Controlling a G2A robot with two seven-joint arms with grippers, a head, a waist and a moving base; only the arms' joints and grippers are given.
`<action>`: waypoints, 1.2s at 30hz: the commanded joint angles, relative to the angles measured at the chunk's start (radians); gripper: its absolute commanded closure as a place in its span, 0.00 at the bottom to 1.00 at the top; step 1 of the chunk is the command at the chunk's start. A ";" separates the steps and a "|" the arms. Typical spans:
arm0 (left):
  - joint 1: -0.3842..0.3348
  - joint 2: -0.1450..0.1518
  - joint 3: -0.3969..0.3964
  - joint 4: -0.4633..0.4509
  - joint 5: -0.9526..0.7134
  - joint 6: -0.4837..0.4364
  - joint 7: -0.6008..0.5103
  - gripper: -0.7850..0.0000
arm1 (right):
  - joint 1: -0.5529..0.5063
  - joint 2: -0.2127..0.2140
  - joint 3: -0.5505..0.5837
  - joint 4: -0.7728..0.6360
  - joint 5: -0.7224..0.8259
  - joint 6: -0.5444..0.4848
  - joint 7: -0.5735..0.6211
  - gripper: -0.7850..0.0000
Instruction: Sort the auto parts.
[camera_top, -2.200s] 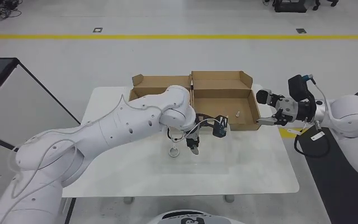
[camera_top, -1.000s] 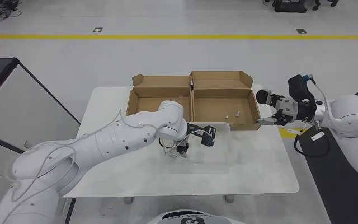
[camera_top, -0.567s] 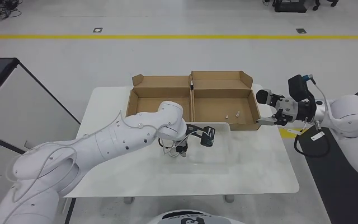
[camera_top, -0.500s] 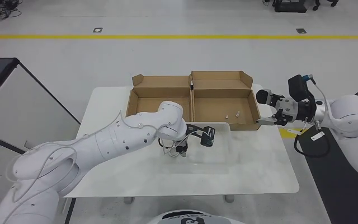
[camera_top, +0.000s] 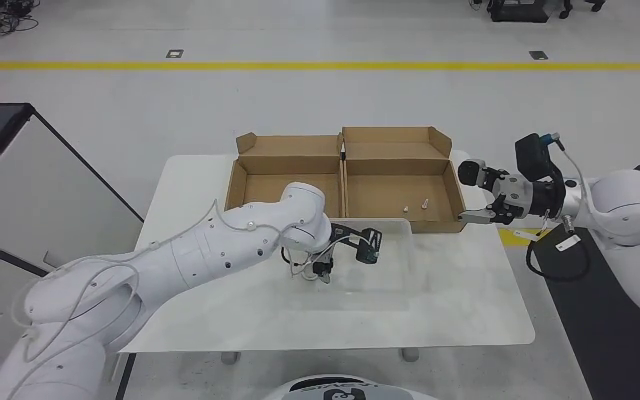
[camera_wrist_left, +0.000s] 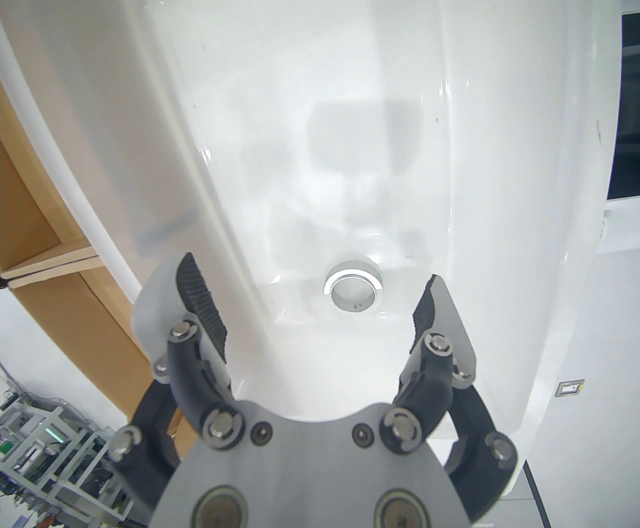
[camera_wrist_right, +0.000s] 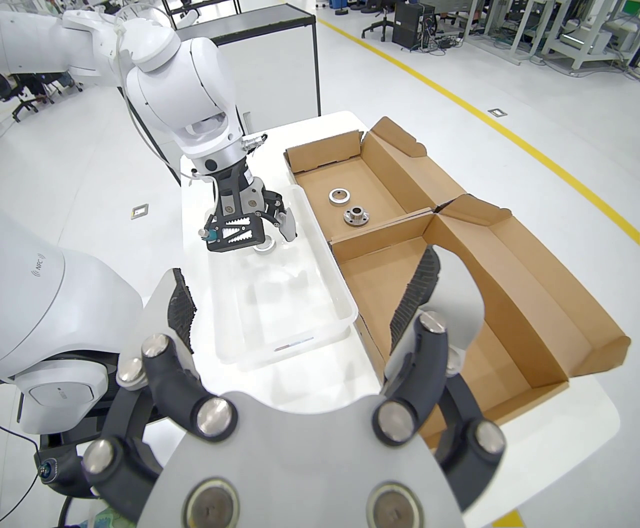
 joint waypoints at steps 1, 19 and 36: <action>0.000 0.000 0.000 0.000 0.000 0.000 0.000 0.00 | 0.000 0.000 0.000 0.000 0.000 0.000 0.000 0.00; 0.019 0.032 -0.049 -0.038 -0.004 0.001 0.000 0.36 | 0.000 0.000 0.000 0.000 0.000 0.000 0.000 0.00; 0.029 0.011 0.000 0.035 0.001 0.055 -0.055 0.52 | 0.000 0.000 0.000 0.000 0.000 0.000 0.000 0.00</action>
